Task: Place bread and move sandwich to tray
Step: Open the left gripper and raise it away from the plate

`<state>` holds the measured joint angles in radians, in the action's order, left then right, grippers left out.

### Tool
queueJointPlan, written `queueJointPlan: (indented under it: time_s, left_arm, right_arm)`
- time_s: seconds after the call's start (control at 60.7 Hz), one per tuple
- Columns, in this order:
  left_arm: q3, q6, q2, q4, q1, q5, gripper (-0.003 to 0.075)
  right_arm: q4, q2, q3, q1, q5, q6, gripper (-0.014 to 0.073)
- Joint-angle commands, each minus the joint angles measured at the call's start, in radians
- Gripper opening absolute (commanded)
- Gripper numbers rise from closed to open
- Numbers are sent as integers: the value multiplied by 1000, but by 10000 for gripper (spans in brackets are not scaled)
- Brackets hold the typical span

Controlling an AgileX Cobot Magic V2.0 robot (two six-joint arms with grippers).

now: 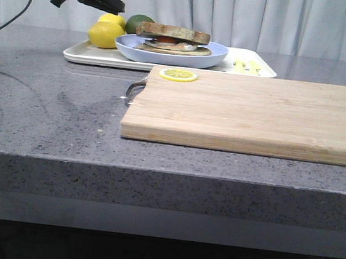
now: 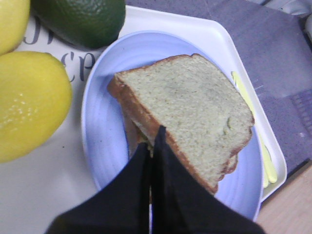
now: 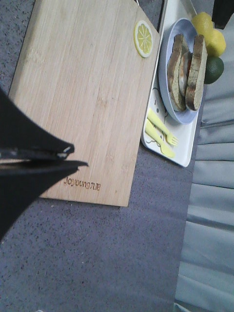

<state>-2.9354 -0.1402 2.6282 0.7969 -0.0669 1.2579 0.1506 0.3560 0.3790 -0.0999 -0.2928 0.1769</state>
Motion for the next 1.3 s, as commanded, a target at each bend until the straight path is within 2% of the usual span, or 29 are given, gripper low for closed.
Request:
queueJointPlan:
  time_s: [0.0, 0.165, 0.247, 0.478, 0.61, 0.775, 1.071, 1.286]
  left_arm:
    - [-121, 29, -118, 67, 0, 22, -18]
    - [-121, 65, -181, 76, -7, 22, -18]
    - [-121, 89, -214, 19, -31, 22, -18]
    - [-47, 121, -344, -464, -225, 22, -18]
    - [130, 160, -444, -681, -329, 22, -18]
    - [405, 168, -569, -730, -400, 22, -18]
    - [852, 235, -835, -930, -365, 12, -18]
    - [1182, 286, -1078, -988, -210, -99, -18]
  right_arm:
    - [-1, 4, 26, 7, 81, 3, -110]
    - [-1, 4, 26, 7, 80, 3, -110]
    - [-1, 4, 26, 7, 79, 3, -110]
    - [-1, 4, 26, 7, 72, 3, -110]
    - [-1, 4, 26, 7, 72, 3, -110]
    - [-1, 4, 26, 7, 72, 3, -110]
    - [-1, 4, 26, 7, 72, 3, -110]
    - [-1, 4, 26, 7, 72, 3, -110]
